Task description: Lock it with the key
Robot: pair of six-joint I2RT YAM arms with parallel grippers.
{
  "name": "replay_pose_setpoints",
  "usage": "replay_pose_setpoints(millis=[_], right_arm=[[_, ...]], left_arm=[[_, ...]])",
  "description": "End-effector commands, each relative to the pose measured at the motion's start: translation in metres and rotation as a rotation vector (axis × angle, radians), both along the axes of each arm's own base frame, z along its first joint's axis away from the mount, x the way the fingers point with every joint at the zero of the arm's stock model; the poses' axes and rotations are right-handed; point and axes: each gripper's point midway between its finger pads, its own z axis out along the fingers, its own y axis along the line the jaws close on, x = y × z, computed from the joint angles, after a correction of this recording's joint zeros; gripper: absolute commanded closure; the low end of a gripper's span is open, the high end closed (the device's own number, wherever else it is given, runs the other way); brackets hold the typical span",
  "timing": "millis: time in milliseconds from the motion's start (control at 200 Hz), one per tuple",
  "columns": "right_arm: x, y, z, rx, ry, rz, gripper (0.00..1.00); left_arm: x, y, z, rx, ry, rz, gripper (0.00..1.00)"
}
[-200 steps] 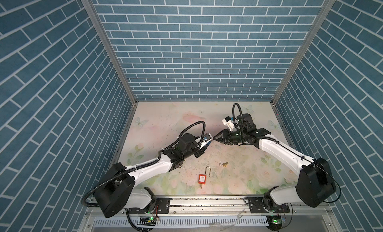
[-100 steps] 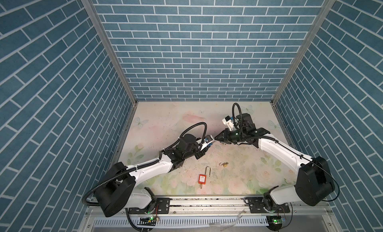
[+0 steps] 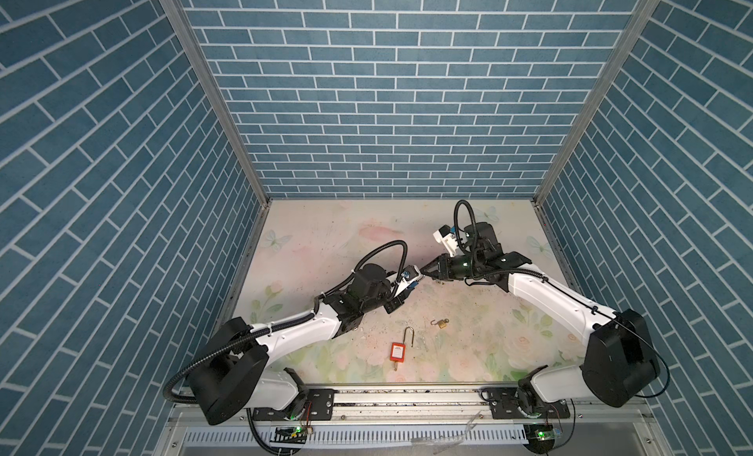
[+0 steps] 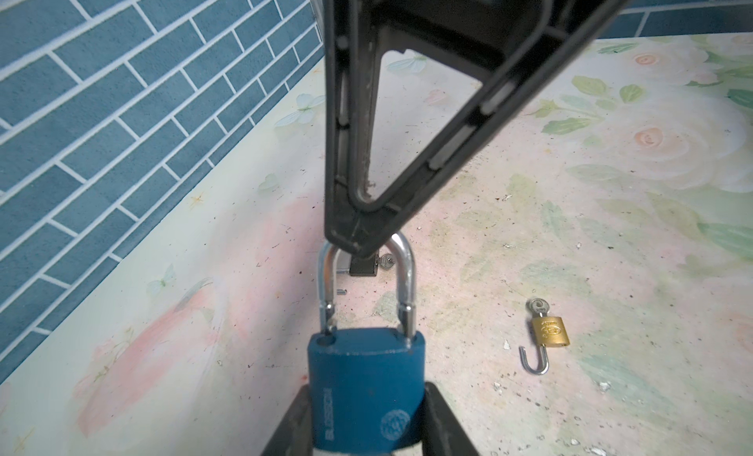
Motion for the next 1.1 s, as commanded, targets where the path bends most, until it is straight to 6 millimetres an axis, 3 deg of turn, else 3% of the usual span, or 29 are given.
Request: replay_pose_setpoints(millis=[0,460,795,1095], right_arm=[[-0.011,0.008,0.017,0.068,-0.117,0.096,1.00],[-0.032,0.009,0.024,0.128,-0.163,0.207,1.00],[-0.024,0.001,-0.004,0.028,-0.090,0.136,1.00],[-0.022,0.002,-0.013,0.010,-0.046,0.128,1.00]], left_arm=[[-0.007,-0.014,0.016,-0.065,-0.024,-0.060,0.81],[-0.013,-0.022,0.042,-0.156,-0.036,-0.102,0.81],[0.006,-0.016,0.070,-0.217,-0.141,-0.002,0.81],[0.012,-0.012,0.084,-0.265,-0.204,0.037,0.81]])
